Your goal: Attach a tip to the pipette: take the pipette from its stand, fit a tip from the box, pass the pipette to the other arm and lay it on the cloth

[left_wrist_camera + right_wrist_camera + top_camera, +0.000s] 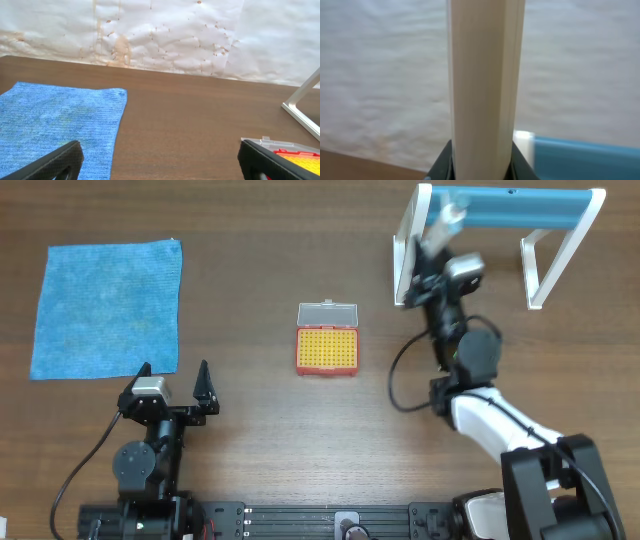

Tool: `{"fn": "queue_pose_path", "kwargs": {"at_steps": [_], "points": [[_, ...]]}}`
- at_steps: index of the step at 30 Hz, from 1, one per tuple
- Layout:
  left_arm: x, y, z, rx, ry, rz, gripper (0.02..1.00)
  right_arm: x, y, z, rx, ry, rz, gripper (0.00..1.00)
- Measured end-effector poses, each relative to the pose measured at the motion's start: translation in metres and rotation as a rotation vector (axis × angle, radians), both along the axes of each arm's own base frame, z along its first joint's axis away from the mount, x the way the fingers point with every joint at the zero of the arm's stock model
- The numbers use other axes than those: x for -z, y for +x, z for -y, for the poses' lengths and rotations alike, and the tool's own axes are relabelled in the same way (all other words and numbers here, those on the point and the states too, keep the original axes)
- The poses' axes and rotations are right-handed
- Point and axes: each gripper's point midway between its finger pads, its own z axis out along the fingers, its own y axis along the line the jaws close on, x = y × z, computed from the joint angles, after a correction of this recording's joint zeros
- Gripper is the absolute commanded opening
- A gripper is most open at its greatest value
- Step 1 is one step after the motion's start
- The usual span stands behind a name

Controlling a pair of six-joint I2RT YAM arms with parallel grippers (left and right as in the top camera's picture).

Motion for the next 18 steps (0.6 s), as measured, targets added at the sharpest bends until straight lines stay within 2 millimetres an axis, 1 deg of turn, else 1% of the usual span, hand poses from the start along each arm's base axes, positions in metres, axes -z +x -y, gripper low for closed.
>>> {"fn": "queue_pose_path", "kwargs": {"at_steps": [1, 3, 6, 9, 13, 18], "points": [[0.0, 0.0, 0.0, 0.0, 0.0, 0.0, 0.996, 0.001, -0.008, -0.012, -0.038, -0.001, 0.012, 0.082], [0.0, 0.0, 0.0, 0.0, 0.0, 0.0, 0.996, 0.013, -0.021, -0.036, -0.112, -0.011, -0.002, 0.082], [0.0, 0.0, 0.0, 0.0, 0.0, 0.0, 0.996, 0.039, -0.032, -0.07, -0.207, -0.034, -0.063, 0.082], [0.0, 0.0, 0.0, 0.0, 0.0, 0.0, 0.996, 0.057, -0.04, -0.098, -0.282, -0.054, -0.104, 0.084], [0.0, 0.0, 0.0, 0.0, 0.0, 0.0, 0.998, 0.08, -0.044, -0.122, -0.342, -0.077, -0.157, 0.077], [0.0, 0.0, 0.0, 0.0, 0.0, 0.0, 0.996, 0.097, -0.038, -0.139, -0.382, -0.055, -0.213, 0.082]]}}
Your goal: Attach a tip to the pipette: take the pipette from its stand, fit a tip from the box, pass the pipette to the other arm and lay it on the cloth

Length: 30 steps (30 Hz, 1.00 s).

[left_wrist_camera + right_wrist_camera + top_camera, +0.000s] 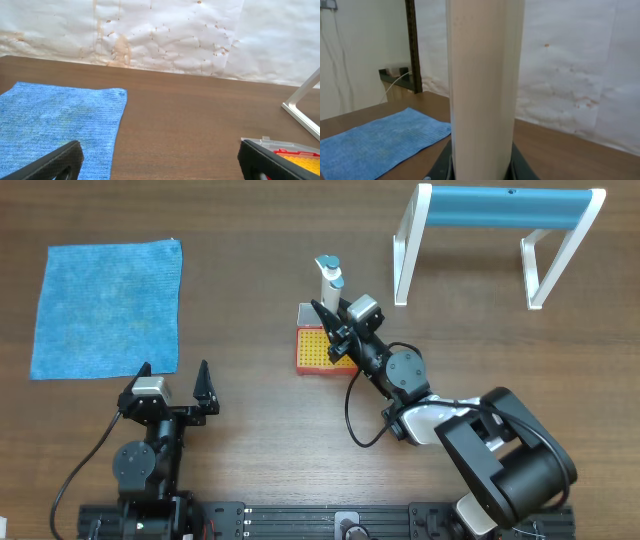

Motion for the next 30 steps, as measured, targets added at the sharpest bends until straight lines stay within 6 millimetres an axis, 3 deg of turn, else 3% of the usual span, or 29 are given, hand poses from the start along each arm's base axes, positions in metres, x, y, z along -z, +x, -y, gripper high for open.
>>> {"fn": "queue_pose_path", "kwargs": {"at_steps": [6, 17, 30], "points": [[0.0, 0.0, 0.0, 0.0, 0.0, 0.0, 0.998, 0.022, 0.005, -0.005, -0.008, -0.013, -0.056, 0.082], [0.0, 0.0, 0.0, 0.0, 0.0, 0.0, 0.998, 0.043, 0.008, -0.007, -0.007, -0.034, -0.101, 0.08], [0.0, 0.0, 0.0, 0.0, 0.0, 0.0, 0.998, 0.045, 0.011, -0.004, 0.02, -0.035, -0.108, 0.082]]}}
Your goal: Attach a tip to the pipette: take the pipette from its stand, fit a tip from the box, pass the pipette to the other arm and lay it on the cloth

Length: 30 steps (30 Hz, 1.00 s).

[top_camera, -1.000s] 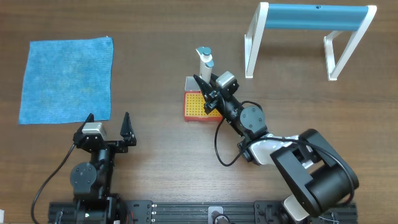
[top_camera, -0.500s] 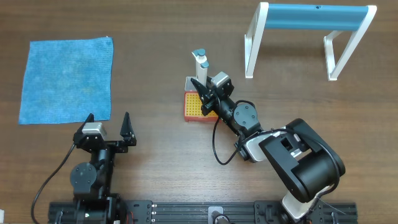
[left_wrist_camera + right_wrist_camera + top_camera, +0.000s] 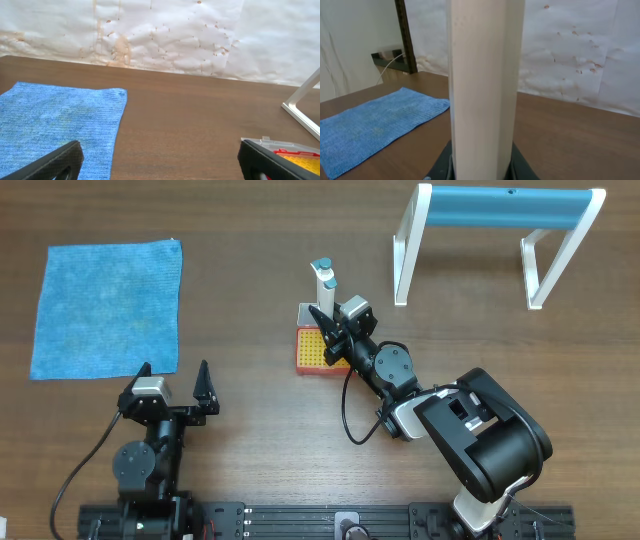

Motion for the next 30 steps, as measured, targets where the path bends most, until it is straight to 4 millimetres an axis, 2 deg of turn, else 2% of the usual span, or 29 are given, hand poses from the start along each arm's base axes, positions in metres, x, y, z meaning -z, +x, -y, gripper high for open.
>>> {"fn": "queue_pose_path", "kwargs": {"at_steps": [11, 30], "points": [[0.0, 0.0, 0.0, 0.0, 0.0, 0.0, 0.996, 0.0088, 0.0012, -0.0006, 0.0, -0.009, -0.015, 0.082], [0.0, 0.0, 0.0, 0.0, 0.0, 0.0, 0.998, 0.0105, 0.0023, -0.0008, 0.003, -0.015, -0.014, 0.08]]}}
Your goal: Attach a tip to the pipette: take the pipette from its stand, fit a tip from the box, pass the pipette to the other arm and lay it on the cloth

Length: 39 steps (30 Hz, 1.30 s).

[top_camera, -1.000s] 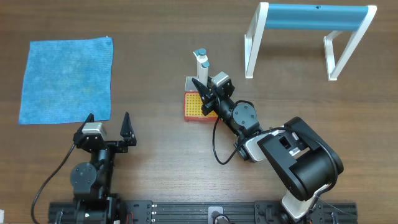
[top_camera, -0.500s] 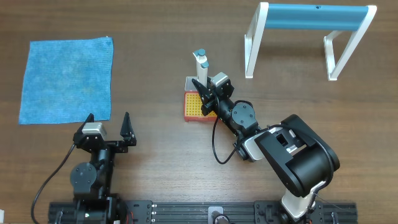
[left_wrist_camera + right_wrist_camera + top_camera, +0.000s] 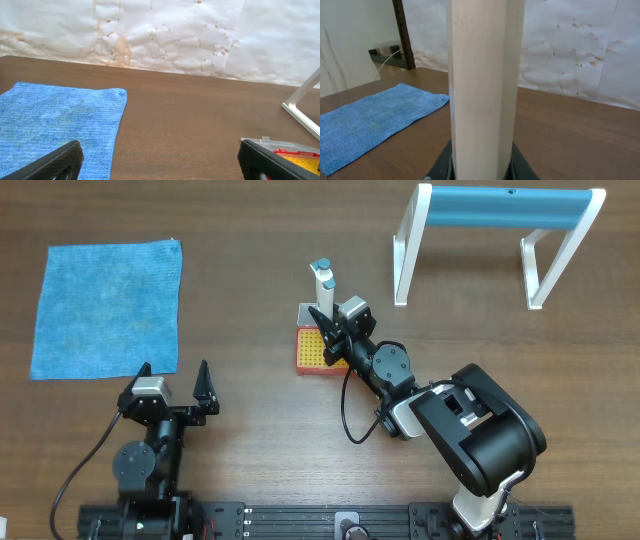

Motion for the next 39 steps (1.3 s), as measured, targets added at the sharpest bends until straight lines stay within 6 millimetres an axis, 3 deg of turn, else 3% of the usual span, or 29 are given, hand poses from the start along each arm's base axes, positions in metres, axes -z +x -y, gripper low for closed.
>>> {"fn": "queue_pose_path", "kwargs": {"at_steps": [10, 39], "points": [[0.0, 0.0, 0.0, 0.0, 0.0, 0.0, 0.996, 0.001, -0.007, -0.005, -0.043, -0.116, 0.097, 0.08], [0.0, 0.0, 0.0, 0.0, 0.0, 0.0, 0.996, 0.0, -0.007, -0.012, -0.068, -0.127, 0.125, 0.08]]}}
